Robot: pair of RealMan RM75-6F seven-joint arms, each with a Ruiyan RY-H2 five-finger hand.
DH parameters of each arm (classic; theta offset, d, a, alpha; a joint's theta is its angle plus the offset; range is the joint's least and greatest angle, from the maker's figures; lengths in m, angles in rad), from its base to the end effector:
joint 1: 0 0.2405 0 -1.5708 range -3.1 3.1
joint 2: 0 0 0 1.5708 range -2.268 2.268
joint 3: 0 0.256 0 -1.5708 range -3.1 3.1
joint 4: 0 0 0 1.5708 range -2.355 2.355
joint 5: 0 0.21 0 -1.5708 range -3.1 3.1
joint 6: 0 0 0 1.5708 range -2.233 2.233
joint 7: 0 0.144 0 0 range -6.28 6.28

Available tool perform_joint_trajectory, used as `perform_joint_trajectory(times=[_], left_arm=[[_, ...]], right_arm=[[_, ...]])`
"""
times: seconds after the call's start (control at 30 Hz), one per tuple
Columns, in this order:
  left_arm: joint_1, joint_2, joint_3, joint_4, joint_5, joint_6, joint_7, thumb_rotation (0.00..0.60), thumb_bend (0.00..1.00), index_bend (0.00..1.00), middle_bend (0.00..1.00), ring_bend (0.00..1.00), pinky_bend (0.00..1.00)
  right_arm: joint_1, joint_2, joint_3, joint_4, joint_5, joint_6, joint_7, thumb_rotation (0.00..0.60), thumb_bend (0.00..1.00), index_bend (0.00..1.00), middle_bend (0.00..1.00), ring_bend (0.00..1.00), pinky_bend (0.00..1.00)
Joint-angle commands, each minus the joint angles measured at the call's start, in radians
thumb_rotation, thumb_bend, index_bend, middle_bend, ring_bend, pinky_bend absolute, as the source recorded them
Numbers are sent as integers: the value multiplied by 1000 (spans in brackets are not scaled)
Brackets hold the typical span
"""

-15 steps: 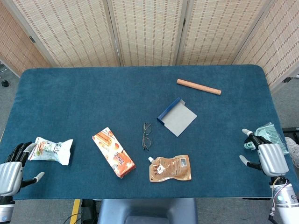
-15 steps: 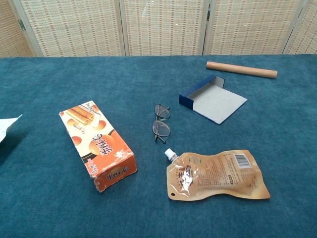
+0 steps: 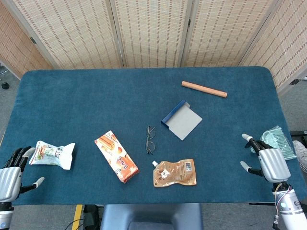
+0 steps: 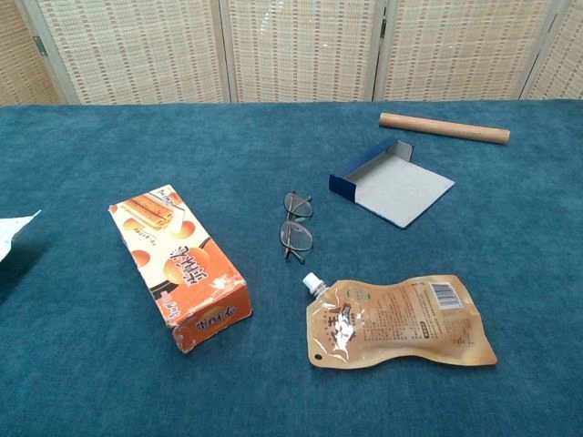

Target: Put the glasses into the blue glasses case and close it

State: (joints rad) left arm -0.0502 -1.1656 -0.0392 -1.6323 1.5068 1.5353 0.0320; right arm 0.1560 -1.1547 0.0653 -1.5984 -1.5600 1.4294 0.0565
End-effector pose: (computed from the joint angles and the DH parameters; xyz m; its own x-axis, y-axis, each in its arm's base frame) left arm -0.3061 0.1675 0.1473 0.3642 -0.0200 0.9311 0.9313 0.0149 -0.3640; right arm -0.2905 -0.2049 0.1404 0.3314 -0.0242 0.9432 -0.9360 -0.1338 0.3254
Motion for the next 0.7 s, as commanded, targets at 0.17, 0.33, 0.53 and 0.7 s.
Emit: perform_joint_trajectory(times=[0.17,0.33,0.53,0.7], left_arm=[[20,1,8,5,3,23,-17,600,188,164,146,97,264],[33,9,12,2,7,41,-25,600,187,164,147,97,264],[58,21,11,3,5,77,-41,600,187,164,147,97,264],[79,28,17,4,-1,94,-47,600,187,164,146,97,264]], right_arm=[[118,8,24,-42,-86,-99,-71,600,214,164,572,553,521],[250,-11,67,-62,-109,-233,-129,600,214,164,730,755,732],[433,-83,135,-25,-46,-451,-216,600,214,170,909,965,887],[581,-176,178,56,34,-622,-343,600,214,194,955,1000,932]])
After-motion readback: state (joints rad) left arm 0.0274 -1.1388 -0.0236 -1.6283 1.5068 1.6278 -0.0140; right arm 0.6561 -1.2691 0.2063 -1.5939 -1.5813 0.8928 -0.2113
